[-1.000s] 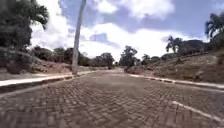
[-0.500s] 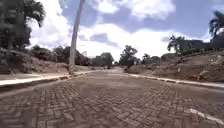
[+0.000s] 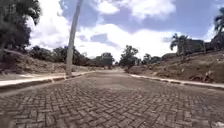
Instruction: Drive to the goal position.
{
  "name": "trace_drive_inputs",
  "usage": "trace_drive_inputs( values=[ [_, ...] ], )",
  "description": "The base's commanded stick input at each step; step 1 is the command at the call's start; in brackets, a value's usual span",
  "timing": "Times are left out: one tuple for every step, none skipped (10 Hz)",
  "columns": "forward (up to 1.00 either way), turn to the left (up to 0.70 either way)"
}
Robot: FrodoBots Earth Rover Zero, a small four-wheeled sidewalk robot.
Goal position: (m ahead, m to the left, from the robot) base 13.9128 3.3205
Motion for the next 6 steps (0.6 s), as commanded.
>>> trace_drive_inputs(
  values=[
    [1.00,0.00],
    [1.00,0.00],
    [1.00,0.00],
    [1.00,0.00],
    [1.00,0.00],
    [1.00,0.00]
  ],
)
